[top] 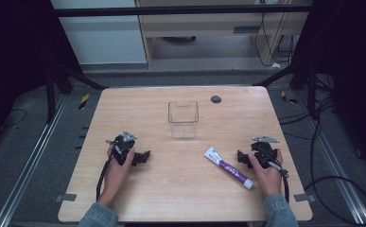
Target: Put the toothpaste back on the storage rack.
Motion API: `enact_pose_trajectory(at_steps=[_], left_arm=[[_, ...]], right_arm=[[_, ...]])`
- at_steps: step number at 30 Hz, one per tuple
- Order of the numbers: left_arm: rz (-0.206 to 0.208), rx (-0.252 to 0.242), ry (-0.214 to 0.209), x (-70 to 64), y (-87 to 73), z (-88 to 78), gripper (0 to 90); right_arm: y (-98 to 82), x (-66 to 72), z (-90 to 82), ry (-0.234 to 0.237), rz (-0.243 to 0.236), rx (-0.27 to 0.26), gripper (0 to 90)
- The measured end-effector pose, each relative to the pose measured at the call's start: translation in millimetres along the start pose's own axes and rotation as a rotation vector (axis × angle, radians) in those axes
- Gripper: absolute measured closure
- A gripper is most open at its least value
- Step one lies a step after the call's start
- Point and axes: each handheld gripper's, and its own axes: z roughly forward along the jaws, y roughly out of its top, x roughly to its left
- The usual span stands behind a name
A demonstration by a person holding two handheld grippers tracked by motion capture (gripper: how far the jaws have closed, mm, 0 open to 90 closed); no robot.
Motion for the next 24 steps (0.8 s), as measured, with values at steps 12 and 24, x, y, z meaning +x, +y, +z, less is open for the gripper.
enact_pose_trajectory(at_steps=[12, 24], left_arm=[[-0.002, 0.000, -0.001, -0.1, 0.0, 0.0, 0.0], [-0.002, 0.000, -0.001, -0.1, 0.0, 0.0, 0.0]], right_arm=[[3.3, -0.6, -12.3, 0.080, -0.057, 0.039, 10.9], [18.1, 38.0, -62.1, 0.181, -0.272, 0.052, 22.3]])
